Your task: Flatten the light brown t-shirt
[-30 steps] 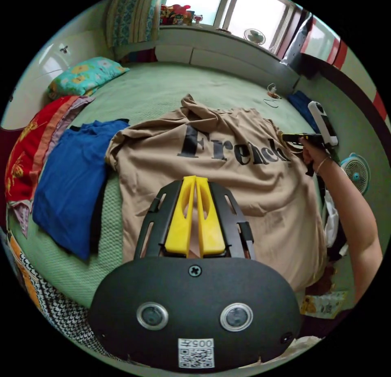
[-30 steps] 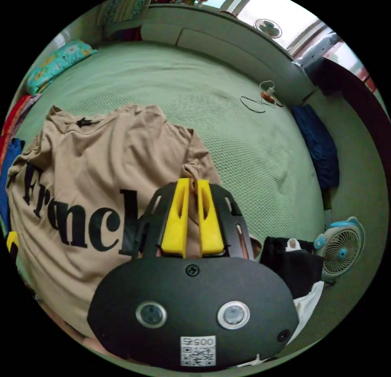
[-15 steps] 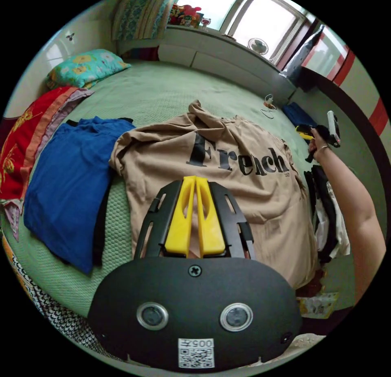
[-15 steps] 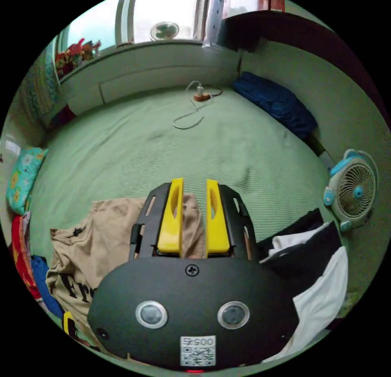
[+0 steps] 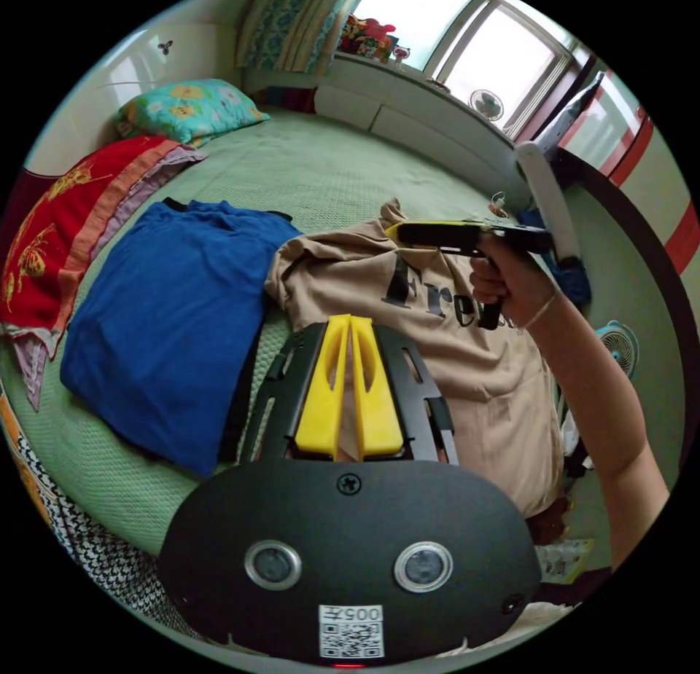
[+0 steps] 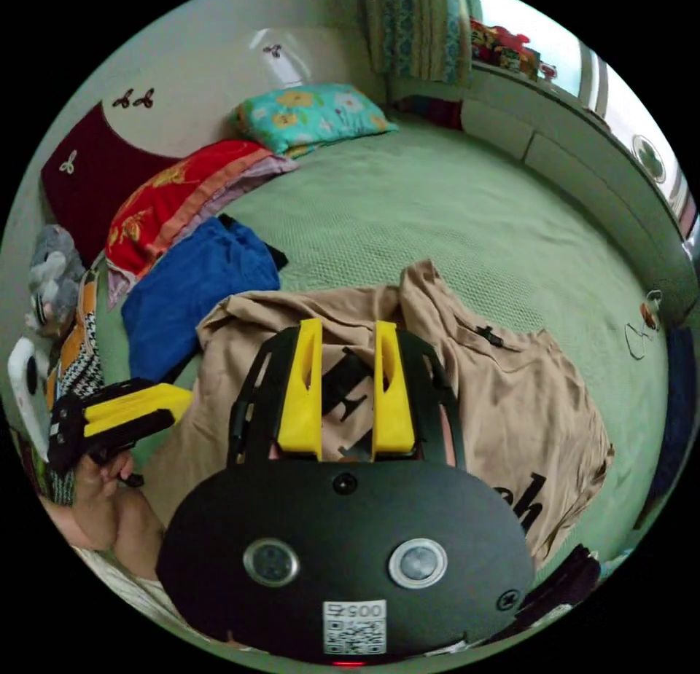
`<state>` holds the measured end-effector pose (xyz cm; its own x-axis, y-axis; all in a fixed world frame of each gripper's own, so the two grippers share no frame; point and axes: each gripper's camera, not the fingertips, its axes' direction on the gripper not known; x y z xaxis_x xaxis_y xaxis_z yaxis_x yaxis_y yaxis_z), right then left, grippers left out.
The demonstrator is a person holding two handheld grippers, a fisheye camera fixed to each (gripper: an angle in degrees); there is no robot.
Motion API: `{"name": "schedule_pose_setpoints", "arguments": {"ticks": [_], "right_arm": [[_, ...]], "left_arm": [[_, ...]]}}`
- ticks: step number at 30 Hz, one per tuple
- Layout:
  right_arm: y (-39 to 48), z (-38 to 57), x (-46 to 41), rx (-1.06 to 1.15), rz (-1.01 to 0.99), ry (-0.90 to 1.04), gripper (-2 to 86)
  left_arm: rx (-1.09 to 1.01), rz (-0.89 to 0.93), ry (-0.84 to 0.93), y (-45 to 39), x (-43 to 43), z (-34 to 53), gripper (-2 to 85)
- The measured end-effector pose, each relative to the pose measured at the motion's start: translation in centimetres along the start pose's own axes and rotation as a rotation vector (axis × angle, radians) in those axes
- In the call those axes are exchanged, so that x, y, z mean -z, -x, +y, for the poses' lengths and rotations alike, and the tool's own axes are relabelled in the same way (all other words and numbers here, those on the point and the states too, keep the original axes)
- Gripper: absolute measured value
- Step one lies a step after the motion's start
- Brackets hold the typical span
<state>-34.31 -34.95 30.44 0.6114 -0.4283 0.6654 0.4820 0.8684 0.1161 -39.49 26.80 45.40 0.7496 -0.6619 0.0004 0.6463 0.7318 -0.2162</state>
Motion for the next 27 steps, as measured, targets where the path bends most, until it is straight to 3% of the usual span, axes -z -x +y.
{"name": "schedule_pose_setpoints", "arguments": {"ticks": [3, 6, 10, 17, 24, 27], "right_arm": [[-0.8, -1.2, -4.5, -0.145, -0.024, 0.164, 6.8], [-2.1, -0.5, -5.3, -0.273, -0.097, 0.072, 4.1], [-1.4, -0.7, -5.9, -0.251, -0.082, 0.071, 2.8], [3.8, -6.0, -4.6, -0.14, 0.128, 0.163, 0.8], [6.7, -10.8, -3.9, -0.173, 0.098, 0.146, 0.4], [7.4, -12.5, -4.1, -0.233, -0.008, 0.115, 0.4]], "left_arm": [[0.032, -0.001, -0.001, 2.1, 0.3, -0.3, -0.6], [0.059, 0.022, 0.002, 4.0, 0.6, -0.6, -0.6], [0.023, 0.023, 0.024, 5.2, 0.8, -0.6, -0.7], [0.03, 0.023, 0.043, 8.3, 1.9, -0.4, -0.7], [0.037, 0.024, 0.053, 10.2, 2.5, -0.3, -0.6], [0.021, 0.019, 0.06, 10.6, 2.7, -0.3, -0.6]]}}
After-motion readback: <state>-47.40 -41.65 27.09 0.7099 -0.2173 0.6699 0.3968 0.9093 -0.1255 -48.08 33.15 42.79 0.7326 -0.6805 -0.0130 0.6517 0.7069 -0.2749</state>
